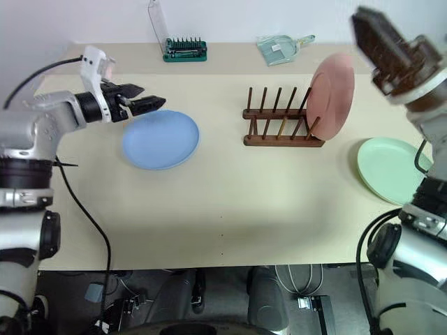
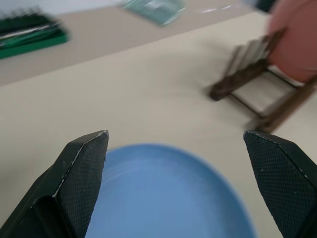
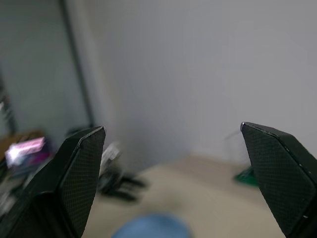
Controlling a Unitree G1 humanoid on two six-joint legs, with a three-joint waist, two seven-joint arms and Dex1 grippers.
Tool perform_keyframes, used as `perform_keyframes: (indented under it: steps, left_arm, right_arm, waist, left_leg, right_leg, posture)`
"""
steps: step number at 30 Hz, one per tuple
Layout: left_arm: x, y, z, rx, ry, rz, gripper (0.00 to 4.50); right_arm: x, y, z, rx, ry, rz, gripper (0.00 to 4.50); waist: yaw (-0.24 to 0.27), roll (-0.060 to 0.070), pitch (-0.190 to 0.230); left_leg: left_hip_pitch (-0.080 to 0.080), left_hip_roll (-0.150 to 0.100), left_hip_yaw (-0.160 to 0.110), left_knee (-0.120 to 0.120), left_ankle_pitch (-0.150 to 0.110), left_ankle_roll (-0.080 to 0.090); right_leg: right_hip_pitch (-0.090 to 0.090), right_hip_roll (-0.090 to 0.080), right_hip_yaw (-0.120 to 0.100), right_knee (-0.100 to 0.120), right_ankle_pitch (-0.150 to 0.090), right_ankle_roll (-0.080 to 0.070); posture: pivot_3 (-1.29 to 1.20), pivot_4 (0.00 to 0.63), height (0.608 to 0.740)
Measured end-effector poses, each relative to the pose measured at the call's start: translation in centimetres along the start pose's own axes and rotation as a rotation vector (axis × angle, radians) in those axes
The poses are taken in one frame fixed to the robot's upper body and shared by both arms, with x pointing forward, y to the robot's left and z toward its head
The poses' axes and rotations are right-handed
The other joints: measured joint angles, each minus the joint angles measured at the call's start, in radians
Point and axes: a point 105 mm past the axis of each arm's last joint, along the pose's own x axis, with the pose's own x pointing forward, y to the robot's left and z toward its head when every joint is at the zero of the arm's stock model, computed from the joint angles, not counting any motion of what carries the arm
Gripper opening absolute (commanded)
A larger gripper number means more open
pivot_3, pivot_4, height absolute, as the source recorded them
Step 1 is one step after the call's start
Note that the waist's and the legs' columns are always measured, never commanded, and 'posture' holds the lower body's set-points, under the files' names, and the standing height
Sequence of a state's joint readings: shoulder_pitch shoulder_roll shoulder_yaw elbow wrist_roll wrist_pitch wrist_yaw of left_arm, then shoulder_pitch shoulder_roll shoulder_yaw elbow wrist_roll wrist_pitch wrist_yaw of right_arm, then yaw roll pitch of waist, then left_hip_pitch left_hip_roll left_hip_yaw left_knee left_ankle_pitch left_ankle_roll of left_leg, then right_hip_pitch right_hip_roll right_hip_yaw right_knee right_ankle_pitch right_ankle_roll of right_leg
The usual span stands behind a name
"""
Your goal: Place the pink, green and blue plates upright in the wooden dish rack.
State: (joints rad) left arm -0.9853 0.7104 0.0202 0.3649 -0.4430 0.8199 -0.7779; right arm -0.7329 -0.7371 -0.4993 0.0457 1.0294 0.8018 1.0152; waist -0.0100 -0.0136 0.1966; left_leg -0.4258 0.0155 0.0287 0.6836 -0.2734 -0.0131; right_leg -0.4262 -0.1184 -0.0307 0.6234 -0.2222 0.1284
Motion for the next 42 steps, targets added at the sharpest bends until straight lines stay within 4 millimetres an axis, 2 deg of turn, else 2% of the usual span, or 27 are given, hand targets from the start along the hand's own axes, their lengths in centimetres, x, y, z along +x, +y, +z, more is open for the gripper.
perform_keyframes:
  steps: [2, 4, 5, 8, 9, 11, 13, 15, 17, 20, 23, 26, 30, 36, 40, 42]
  left_arm:
    - [-0.2, 0.4, -0.2, 0.007, 0.013, 0.003, 4.50]
    - [0.0, -0.3, -0.1, 0.043, -0.011, -0.040, 4.50]
    - [0.0, -1.1, 0.2, 0.076, -0.047, -0.085, 4.50]
    - [-0.8, -5.6, 0.7, 0.163, -0.201, -0.320, 4.50]
    - [-1.4, -6.6, 0.2, 0.190, -0.227, -0.381, 4.50]
    - [-2.2, -7.2, -0.7, 0.202, -0.251, -0.439, 4.50]
    - [-3.0, -7.8, -1.5, 0.200, -0.267, -0.487, 4.50]
    - [-3.6, -8.6, -0.7, 0.187, -0.349, -0.527, 4.50]
    - [-4.0, -9.4, 0.3, 0.208, -0.429, -0.553, 4.50]
    - [-4.0, -10.2, 0.8, 0.232, -0.477, -0.579, 4.50]
    - [-3.5, -10.9, 0.3, 0.241, -0.464, -0.633, 4.50]
    - [-2.8, -11.2, -0.3, 0.260, -0.441, -0.660, 4.50]
    - [-2.5, -11.3, -0.1, 0.293, -0.452, -0.668, 4.50]
    - [-2.2, -11.9, -0.3, 0.313, -0.443, -0.678, 4.50]
    - [-2.2, -12.0, -0.6, 0.313, -0.436, -0.672, 4.50]
    - [-2.2, -11.9, -0.6, 0.313, -0.435, -0.663, 4.50]
  right_arm:
    - [0.1, 0.7, -0.7, 0.031, 0.025, 0.038, 4.46]
    - [-0.1, 0.3, -0.5, 0.010, 0.030, 0.021, 4.46]
    - [-0.5, -0.3, -0.4, -0.020, 0.036, -0.015, 4.46]
    - [-2.5, -2.9, -0.5, -0.123, 0.102, -0.188, 4.46]
    - [-3.3, -3.3, -0.8, -0.114, 0.127, -0.224, 4.46]
    - [-4.7, -3.3, -1.5, -0.104, 0.194, -0.266, 4.46]
    - [-7.2, -3.2, -2.5, -0.123, 0.329, -0.333, 4.46]
    - [-10.1, -3.3, -3.4, -0.130, 0.461, -0.422, 4.46]
    - [-12.1, -3.3, -3.7, -0.134, 0.550, -0.487, 4.46]
    - [-14.4, -3.3, -4.7, -0.160, 0.733, -0.581, 4.46]
    - [-18.0, -4.1, -7.9, -0.186, 0.978, -0.714, 4.46]
    - [-20.1, -4.8, -9.5, -0.174, 1.075, -0.814, 4.46]
    - [-20.8, -5.1, -9.8, -0.168, 1.103, -0.876, 4.46]
    - [-22.9, -5.7, -12.6, -0.118, 1.147, -0.974, 4.46]
    - [-23.3, -6.1, -13.0, -0.094, 1.132, -1.019, 2.66]
    - [-23.4, -6.2, -13.0, -0.098, 1.139, -1.027, 1.54]
  waist:
    - [0.002, 0.000, 0.000]
    - [0.004, 0.000, 0.000]
    - [0.005, 0.000, 0.000]
    - [0.005, 0.000, 0.000]
    - [0.002, 0.000, 0.000]
    - [0.001, 0.000, 0.000]
    - [0.003, 0.000, 0.000]
    - [0.012, 0.000, 0.000]
    - [0.019, 0.000, 0.000]
    - [0.021, 0.000, -0.001]
    - [0.021, -0.001, -0.002]
    - [0.021, 0.000, -0.002]
    - [0.021, 0.000, -0.002]
    - [0.022, 0.000, -0.002]
    - [0.021, 0.000, -0.002]
    - [0.021, 0.000, -0.002]
  left_leg:
    - [0.000, 0.000, 0.000, 0.001, 0.000, 0.000]
    - [0.000, 0.000, 0.000, 0.001, 0.000, 0.000]
    - [0.000, 0.000, 0.000, 0.001, 0.000, 0.000]
    - [0.000, 0.000, 0.001, 0.000, 0.001, -0.002]
    - [0.000, 0.000, 0.001, 0.000, 0.002, -0.003]
    - [0.000, 0.001, 0.001, -0.001, 0.001, -0.003]
    - [0.000, 0.001, 0.001, 0.000, 0.000, 0.000]
    - [0.000, 0.000, 0.001, 0.002, 0.000, 0.000]
    - [0.001, 0.000, 0.002, 0.003, 0.000, 0.000]
    - [0.003, 0.001, 0.001, 0.002, 0.000, 0.000]
    - [0.003, 0.000, 0.002, 0.002, 0.000, 0.000]
    - [0.003, 0.000, 0.002, 0.002, 0.000, 0.000]
    - [0.003, 0.000, 0.002, 0.002, 0.000, 0.000]
    - [0.002, 0.000, 0.001, 0.002, 0.000, 0.000]
    - [0.003, 0.000, 0.001, 0.002, 0.000, 0.000]
    - [0.003, 0.000, 0.001, 0.002, 0.000, 0.000]
  right_leg:
    - [0.000, 0.000, 0.000, 0.001, 0.000, 0.000]
    - [0.000, 0.000, 0.000, 0.001, 0.000, 0.000]
    - [0.000, 0.000, 0.000, 0.001, 0.000, 0.000]
    - [0.000, 0.000, 0.000, -0.001, 0.000, 0.000]
    - [0.000, 0.000, 0.000, -0.002, 0.000, 0.000]
    - [-0.001, 0.000, 0.000, -0.003, 0.000, 0.000]
    - [-0.001, 0.000, 0.000, -0.003, 0.000, 0.000]
    - [0.000, 0.000, 0.000, -0.003, 0.000, 0.000]
    - [0.002, -0.001, 0.001, -0.002, 0.000, 0.000]
    - [0.002, 0.000, 0.001, -0.001, 0.000, -0.001]
    - [0.002, 0.000, 0.001, -0.001, 0.000, -0.001]
    - [0.002, 0.000, 0.001, -0.001, 0.000, -0.001]
    - [0.002, 0.000, 0.001, -0.001, 0.000, -0.001]
    - [0.002, 0.000, 0.001, -0.001, 0.000, -0.001]
    - [0.002, 0.000, 0.001, -0.001, 0.000, -0.001]
    - [0.002, 0.000, 0.001, -0.001, 0.000, -0.001]
  posture:
    - [0.00, 0.150, 0.724]
    - [0.00, 0.150, 0.724]
    - [0.00, 0.150, 0.724]
    - [0.00, 0.150, 0.724]
    - [0.00, 0.150, 0.724]
    - [0.00, 0.150, 0.724]
    - [0.00, 0.150, 0.724]
    - [0.00, 0.150, 0.724]
    - [0.00, 0.150, 0.724]
    - [0.00, 0.150, 0.724]
    - [0.00, 0.150, 0.724]
    - [0.00, 0.150, 0.724]
    - [0.00, 0.150, 0.724]
    - [0.00, 0.150, 0.724]
    - [0.00, 0.150, 0.724]
    - [0.00, 0.150, 0.724]
